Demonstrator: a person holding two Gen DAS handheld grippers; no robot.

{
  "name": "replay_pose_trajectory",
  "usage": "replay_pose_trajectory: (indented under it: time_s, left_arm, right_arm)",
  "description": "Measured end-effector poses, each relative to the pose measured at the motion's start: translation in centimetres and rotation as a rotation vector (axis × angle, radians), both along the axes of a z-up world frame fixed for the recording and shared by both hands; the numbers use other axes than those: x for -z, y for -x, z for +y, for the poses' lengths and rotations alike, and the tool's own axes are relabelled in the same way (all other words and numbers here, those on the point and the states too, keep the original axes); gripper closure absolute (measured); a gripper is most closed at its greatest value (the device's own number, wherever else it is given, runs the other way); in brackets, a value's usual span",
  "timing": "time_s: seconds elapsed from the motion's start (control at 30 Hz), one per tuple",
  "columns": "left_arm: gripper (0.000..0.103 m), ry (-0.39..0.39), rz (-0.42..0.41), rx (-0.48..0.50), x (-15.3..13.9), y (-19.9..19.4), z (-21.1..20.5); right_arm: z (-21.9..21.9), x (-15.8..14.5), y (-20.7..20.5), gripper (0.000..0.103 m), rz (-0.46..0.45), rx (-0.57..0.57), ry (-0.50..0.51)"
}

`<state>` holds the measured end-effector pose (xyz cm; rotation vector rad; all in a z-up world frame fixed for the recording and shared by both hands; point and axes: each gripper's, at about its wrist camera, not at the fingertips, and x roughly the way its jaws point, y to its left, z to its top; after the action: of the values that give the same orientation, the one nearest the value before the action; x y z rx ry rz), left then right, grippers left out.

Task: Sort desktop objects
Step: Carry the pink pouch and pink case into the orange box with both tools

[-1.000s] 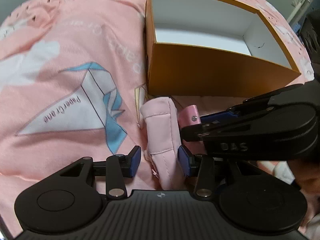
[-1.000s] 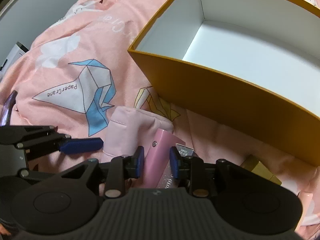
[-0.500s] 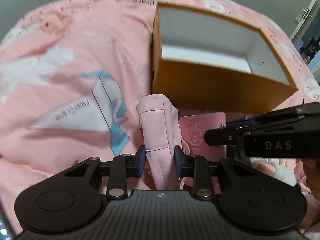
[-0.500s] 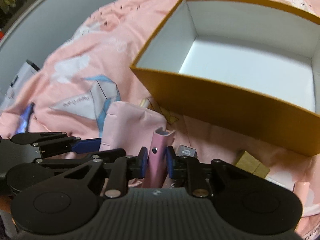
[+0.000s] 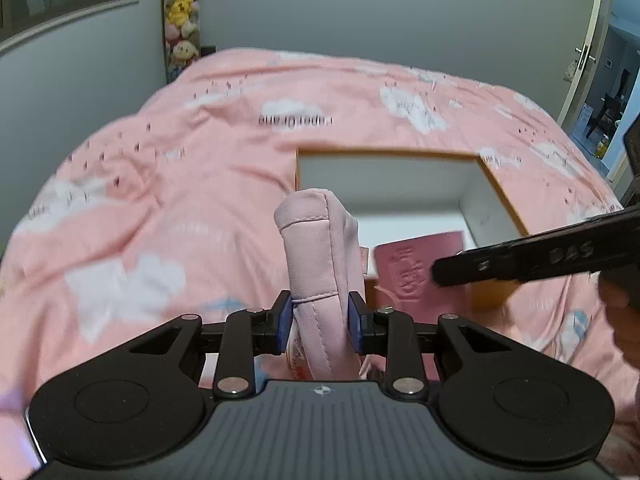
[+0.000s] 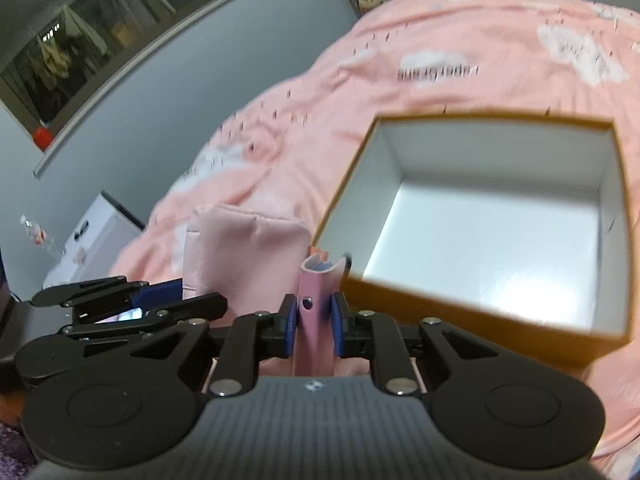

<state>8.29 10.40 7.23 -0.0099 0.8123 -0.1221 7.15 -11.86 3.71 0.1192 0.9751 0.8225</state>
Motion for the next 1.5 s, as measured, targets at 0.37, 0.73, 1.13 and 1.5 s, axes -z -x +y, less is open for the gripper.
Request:
replay_pose_trajectory:
  time_s: [0.37,0.73,1.13,1.5]
  left_arm:
    - [0.071,-0.02,-0.014,0.07,0.0,-8.5,-2.9]
    - [0.07,-0.286,0.206,0.184,7.2,-12.7,-6.7]
    - [0.066,-0.283,0.375,0.18,10.6,-15.3,-6.7]
    - [0.053,-0.18,0.376,0.216,10.9,-14.4,-5.8]
  right_arm:
    - [-1.1,-1.8,-7.6,0.084,-0.085,0.158,0.016]
    - [2.1,5.7,-12.6,0.085,0.141,0.111,0.118]
    - [3.0,11.5,-15.3,0.083,0.296,0.128,0.087]
    - [3.6,12.0,-13.8,0.063,0.275,0.078,0.084]
